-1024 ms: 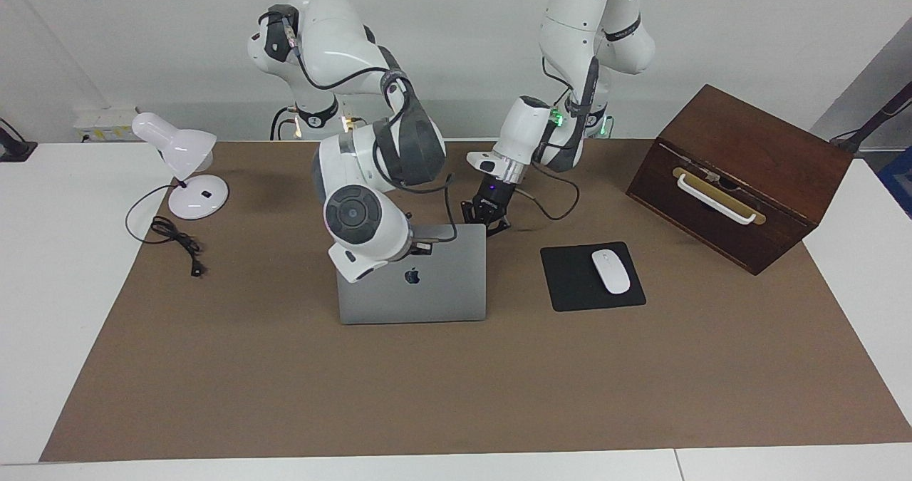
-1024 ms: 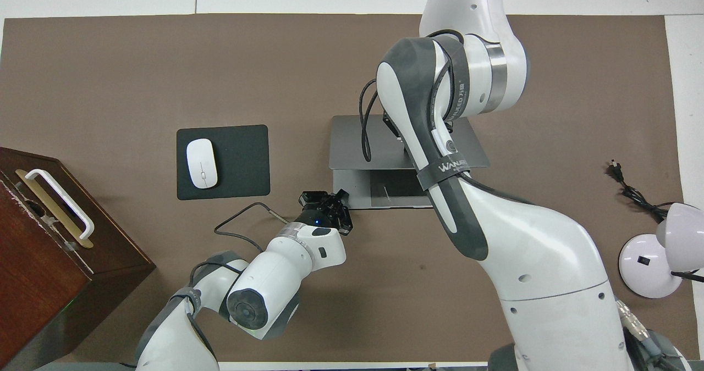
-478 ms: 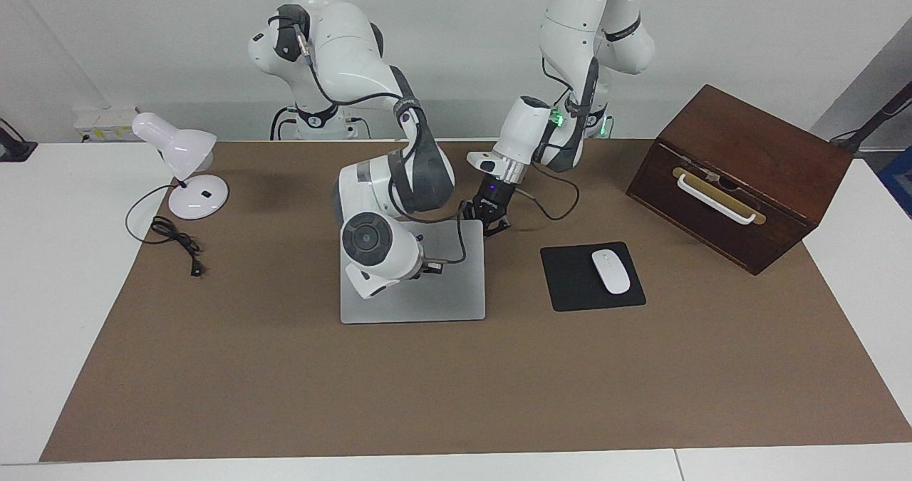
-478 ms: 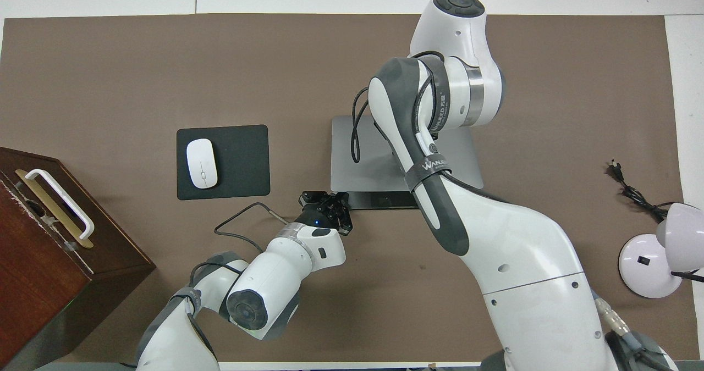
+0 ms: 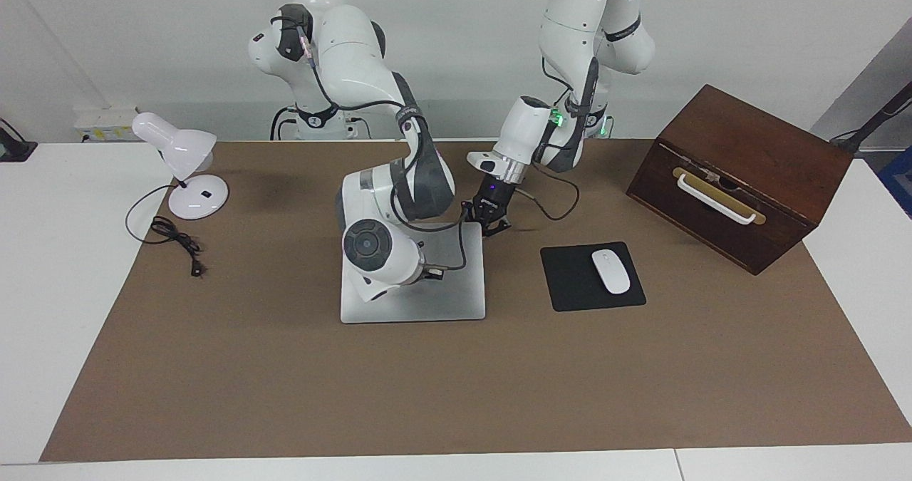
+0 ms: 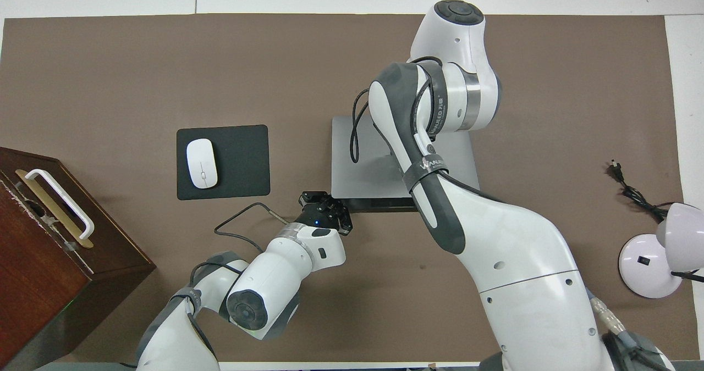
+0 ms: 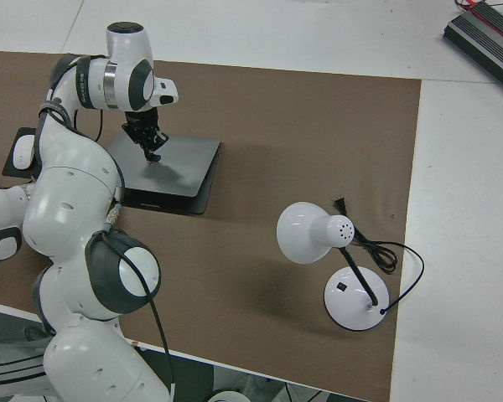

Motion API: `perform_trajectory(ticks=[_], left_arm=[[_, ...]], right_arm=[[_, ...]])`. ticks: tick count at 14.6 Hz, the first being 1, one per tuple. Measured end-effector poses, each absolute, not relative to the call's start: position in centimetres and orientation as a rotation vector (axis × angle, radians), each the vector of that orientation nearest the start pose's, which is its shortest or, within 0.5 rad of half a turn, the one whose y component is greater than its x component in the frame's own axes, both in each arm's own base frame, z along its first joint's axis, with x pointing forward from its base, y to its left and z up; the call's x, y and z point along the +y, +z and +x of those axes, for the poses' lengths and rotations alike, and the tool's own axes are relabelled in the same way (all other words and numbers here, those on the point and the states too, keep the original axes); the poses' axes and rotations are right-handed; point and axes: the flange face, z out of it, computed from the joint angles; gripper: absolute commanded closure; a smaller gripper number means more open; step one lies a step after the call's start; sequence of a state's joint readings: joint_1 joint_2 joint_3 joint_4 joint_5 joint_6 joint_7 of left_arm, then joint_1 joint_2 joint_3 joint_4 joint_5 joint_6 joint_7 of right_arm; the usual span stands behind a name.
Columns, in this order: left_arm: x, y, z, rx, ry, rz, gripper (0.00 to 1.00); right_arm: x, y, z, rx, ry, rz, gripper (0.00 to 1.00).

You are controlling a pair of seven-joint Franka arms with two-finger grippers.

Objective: Close laptop with both arms
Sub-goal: 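Push the laptop lid down toward the keyboard with the right gripper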

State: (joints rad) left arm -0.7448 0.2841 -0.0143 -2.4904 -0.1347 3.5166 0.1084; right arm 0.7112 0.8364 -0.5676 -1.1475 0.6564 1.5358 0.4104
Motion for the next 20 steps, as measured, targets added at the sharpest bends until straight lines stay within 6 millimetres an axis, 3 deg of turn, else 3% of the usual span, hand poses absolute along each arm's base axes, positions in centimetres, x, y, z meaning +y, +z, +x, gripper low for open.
perform_trajectory(ticks=[16,20], left_arm=[[-34.5,26.4,38.7,1.118,-1.164,-2.965,1.0],[-34.5,26.4,38.7,1.118,-1.164,-2.965,1.0]], right_arm=[[28.4,31.7,66.0,0.412,0.584,-2.928,1.0],[27.4,33.1,65.7,0.427,0.657,-2.92,1.0]])
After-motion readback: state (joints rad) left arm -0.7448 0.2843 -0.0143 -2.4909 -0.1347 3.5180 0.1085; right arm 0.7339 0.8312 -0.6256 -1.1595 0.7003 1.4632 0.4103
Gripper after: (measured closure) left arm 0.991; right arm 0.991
